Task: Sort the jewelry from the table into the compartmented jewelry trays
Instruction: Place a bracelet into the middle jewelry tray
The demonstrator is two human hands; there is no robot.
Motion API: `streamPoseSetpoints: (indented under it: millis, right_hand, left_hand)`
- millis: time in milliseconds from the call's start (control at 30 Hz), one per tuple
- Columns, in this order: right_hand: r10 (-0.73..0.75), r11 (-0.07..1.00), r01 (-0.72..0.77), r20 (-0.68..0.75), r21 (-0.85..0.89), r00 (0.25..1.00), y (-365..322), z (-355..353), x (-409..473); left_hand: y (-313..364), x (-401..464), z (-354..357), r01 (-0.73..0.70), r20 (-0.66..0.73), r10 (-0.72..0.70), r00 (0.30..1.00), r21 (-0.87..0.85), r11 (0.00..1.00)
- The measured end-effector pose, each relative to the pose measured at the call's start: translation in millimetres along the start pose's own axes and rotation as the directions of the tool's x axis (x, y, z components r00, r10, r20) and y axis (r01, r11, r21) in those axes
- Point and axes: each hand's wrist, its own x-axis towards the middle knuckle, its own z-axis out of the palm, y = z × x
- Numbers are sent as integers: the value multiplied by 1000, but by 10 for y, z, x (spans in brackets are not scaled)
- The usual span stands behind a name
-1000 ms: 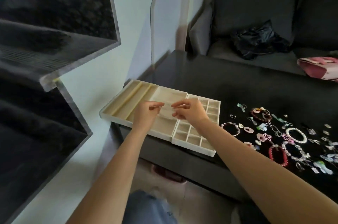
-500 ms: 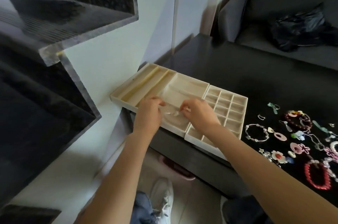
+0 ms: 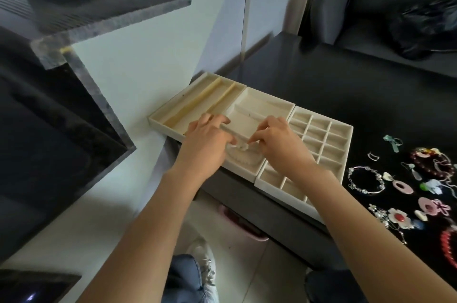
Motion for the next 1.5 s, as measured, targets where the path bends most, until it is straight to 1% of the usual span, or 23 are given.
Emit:
streamPoseSetpoints:
  millis: [100,200,300,400,467,533,633,700,800,900,967,1067,1200,1333,1500]
  right_hand:
    - [0,1000,0,7,22,1000,27,-29,-27]
    - [-29,999,28,45,20,999,42,-31,-57]
    - [-63,996,69,108,-56,992,42,32,-57]
    - [-88,988,104,140,-112,986,19,94,-63]
    - [-122,982,143,161,-126,979,-21,96,-69]
    - [-135,981,157,173,-117,976,-72,65,-67]
    - [-114,989,128,169,-72,979,-91,41,-54]
    - [-89,994,97,142,-48,986,-58,53,-36]
    - [-61,998,64,104,-27,993,-17,43,-3]
    - [-77,996,83,136,-38,988,-51,30,-14]
    - [-91,992,103,160,-68,983,-87,35,-25]
    - [-79,994,91,167,-66,983,-118,48,-22]
    - [-63,998,67,193,-11,979,-139,77,11]
    - [-56,998,46,207,50,977,-169,97,34]
    - [-39,999,32,199,40,979,-167,143,56]
  left_hand:
    - [56,-18,-34,0,47,2,999,-28,1000]
    - [99,-3,-68,32,93,-34,995,18,999]
    - [57,23,5,-27,78,20,997,90,996]
    - [-15,40,76,-20,67,9,998,170,985]
    - [-28,53,82,-29,58,20,998,166,986]
    - [-39,63,70,-39,42,34,999,122,992]
    - [-64,54,33,-27,38,25,999,50,998]
    - [-66,37,16,-27,46,25,999,37,999]
    - [-62,26,21,-42,106,37,994,37,998]
    - [-50,21,21,-72,147,61,987,73,995]
    - [-51,19,-6,-71,134,55,989,115,991]
    - [-59,0,-39,-35,115,17,993,160,987]
    - [-67,-17,-52,1,91,-18,996,189,982]
    - [-68,-18,-78,14,66,-26,997,169,985]
    - [-101,-50,-110,1,140,-20,990,134,991]
